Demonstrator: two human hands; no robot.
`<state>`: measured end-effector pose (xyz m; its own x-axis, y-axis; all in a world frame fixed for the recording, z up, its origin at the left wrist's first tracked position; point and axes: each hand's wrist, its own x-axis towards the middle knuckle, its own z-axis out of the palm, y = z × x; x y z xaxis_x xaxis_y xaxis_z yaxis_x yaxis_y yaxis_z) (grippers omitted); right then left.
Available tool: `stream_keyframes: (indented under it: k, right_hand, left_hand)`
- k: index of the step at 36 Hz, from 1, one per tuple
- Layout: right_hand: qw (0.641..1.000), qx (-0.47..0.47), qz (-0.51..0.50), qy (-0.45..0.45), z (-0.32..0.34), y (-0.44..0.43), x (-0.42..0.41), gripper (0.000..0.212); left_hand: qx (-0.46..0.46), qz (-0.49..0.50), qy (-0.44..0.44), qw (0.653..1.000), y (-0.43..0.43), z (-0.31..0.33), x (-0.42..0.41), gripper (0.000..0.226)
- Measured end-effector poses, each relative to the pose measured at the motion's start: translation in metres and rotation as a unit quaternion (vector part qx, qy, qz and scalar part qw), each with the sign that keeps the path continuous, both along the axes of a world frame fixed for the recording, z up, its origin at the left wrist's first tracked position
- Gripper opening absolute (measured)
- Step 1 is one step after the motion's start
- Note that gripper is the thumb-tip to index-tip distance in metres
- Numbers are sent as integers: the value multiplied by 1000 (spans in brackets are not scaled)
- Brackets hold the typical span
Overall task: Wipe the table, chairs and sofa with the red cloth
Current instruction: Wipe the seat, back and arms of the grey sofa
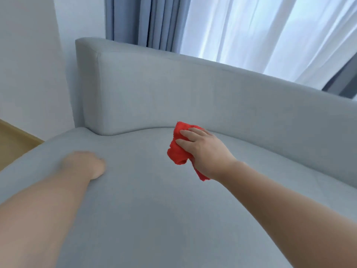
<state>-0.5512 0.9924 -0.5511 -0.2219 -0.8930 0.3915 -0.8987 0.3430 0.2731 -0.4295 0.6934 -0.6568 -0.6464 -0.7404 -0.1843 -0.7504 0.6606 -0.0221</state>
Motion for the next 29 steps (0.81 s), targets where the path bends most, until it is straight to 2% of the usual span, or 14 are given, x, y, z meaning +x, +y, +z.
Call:
stream_keyframes:
  k: [2,4,7,9,11,12,15,19,22,25,29]
  right_hand:
    - [999,-26,-19,-38,0,25,1,40]
    - [995,-45,-44,-77,3,48,-2,34]
    - [987,-51,-89,-126,14,81,-12,32]
    - [980,-55,-111,-158,29,103,-21,33]
    - [971,-68,-128,-188,49,126,-29,37]
    - [967,-76,-135,-203,62,139,-33,40]
    - [950,-113,-165,-239,109,176,-37,49]
    - [922,-181,-219,-264,190,224,-27,48]
    - [891,-217,-254,-307,253,262,-18,55]
    - [847,-222,-291,-386,309,305,-14,64]
    - [840,-241,-298,-385,372,357,-20,66]
  left_hand:
    - [22,-27,51,998,31,10,-17,57]
    - [95,-64,176,978,71,26,-36,48]
    - [260,-76,355,895,142,62,-67,52]
    - [386,-75,410,823,190,89,-84,54]
    - [480,-87,418,766,238,121,-99,36]
    - [517,-89,415,743,261,140,-105,35]
    - [602,-86,392,690,327,203,-117,40]
    - [695,-79,348,625,396,293,-124,40]
    - [719,-107,315,611,437,361,-126,32]
    - [704,-145,288,633,473,422,-133,27]
    - [684,-206,278,642,517,484,-153,22]
